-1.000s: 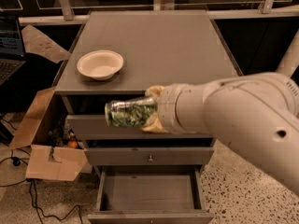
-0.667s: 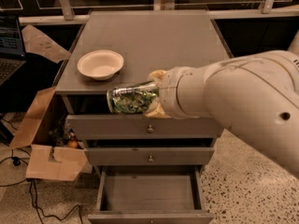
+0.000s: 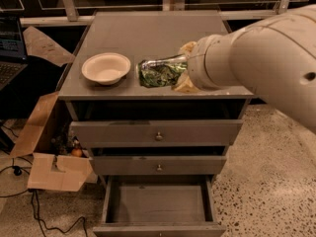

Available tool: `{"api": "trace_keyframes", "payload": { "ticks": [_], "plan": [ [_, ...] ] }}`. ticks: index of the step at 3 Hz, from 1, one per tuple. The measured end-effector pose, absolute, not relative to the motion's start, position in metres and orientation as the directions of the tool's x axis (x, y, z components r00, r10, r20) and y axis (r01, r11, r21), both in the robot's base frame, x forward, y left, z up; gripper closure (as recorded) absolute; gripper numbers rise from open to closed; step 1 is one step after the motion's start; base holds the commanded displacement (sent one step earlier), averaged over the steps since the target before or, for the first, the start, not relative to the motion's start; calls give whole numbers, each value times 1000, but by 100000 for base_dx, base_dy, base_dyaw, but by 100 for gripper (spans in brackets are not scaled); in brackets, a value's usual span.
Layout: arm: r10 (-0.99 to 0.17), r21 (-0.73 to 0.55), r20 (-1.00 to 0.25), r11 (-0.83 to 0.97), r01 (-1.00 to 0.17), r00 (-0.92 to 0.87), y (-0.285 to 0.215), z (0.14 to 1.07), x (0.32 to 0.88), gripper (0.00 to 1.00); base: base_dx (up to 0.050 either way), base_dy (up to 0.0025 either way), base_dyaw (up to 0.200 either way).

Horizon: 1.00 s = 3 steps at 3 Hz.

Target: Pick green can from bottom drawer and place on counter

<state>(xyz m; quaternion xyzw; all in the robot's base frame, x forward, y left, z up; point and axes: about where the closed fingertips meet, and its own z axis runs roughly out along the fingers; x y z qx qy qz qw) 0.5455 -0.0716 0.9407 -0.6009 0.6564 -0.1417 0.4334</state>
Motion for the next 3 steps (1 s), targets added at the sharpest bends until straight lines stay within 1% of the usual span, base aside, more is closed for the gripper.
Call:
{"api": "trace_keyframes", "payload": {
  "ticks": [2,3],
  "plan": [
    [-927,-719,-375,287,-633,6,-101,951,598,100,0,0,0],
    [-928,-708,-372,299,-640,-21,-101,943,621,100,0,0,0]
  ]
}}
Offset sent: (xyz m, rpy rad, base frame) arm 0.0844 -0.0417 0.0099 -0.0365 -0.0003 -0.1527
